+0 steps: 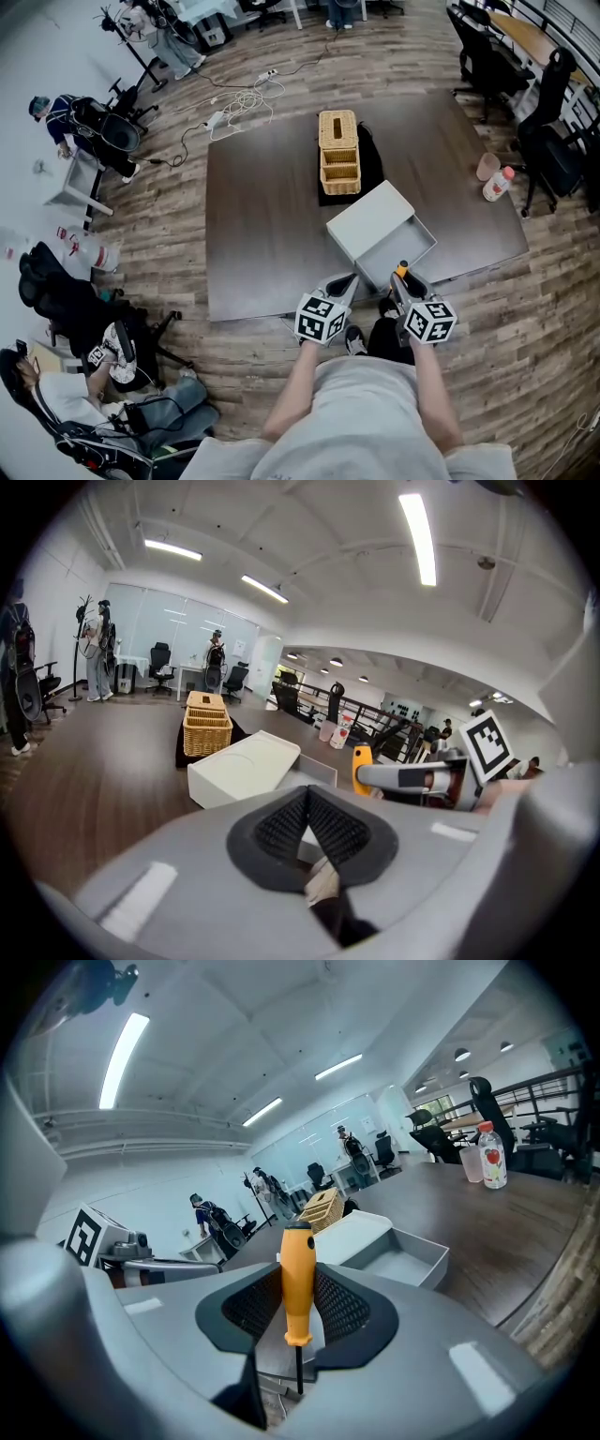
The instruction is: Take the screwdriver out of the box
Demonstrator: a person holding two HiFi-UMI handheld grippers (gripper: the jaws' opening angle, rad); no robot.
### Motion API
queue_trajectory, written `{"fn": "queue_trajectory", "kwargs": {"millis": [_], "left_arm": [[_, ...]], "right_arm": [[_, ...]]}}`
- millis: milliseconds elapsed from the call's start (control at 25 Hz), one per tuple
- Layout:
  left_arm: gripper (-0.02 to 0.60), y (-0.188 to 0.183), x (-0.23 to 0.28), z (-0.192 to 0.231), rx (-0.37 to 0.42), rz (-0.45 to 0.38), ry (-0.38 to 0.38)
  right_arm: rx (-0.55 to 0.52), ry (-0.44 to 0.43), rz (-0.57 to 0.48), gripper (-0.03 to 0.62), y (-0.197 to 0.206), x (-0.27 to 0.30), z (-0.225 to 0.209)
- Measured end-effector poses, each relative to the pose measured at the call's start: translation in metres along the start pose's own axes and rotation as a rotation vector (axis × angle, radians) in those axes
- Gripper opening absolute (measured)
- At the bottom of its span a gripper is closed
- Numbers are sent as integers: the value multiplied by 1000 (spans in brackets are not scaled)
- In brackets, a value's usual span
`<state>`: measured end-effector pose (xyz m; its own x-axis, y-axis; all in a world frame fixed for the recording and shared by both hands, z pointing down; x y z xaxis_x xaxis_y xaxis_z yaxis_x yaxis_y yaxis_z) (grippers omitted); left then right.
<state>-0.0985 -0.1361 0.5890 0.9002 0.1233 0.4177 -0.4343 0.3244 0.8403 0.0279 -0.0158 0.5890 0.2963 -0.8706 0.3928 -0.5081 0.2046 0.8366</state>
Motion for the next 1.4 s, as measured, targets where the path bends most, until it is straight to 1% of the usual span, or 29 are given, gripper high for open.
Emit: {"fn": "queue_trajectory", "kwargs": {"millis": [560,800,1080,1400], "left_arm": [[54,-1,0,-2,12,8,14],[54,0,2,-4,18,2,7],[54,-4,-1,-2,14,-10,-7],[54,0,0,-5,10,-9,-3]], "right_arm": [[-38,1,0,107,-2,-1,5],[-87,3,0,107,-1,-1,3],[-93,-8,5,107,-3,1,6],[-94,-11,9,107,1,-1,5]]}}
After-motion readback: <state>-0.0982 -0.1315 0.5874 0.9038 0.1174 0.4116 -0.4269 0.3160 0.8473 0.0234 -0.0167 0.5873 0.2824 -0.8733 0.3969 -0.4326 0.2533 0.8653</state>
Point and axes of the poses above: the fingertips, and each gripper's own axes: x forward along the fingers, z to its left, y out of its underside, the point moved 5 cm from there along -x, backward along the fingers, and after that the axes turned 8 degrees about y, right-handed, at the moved point
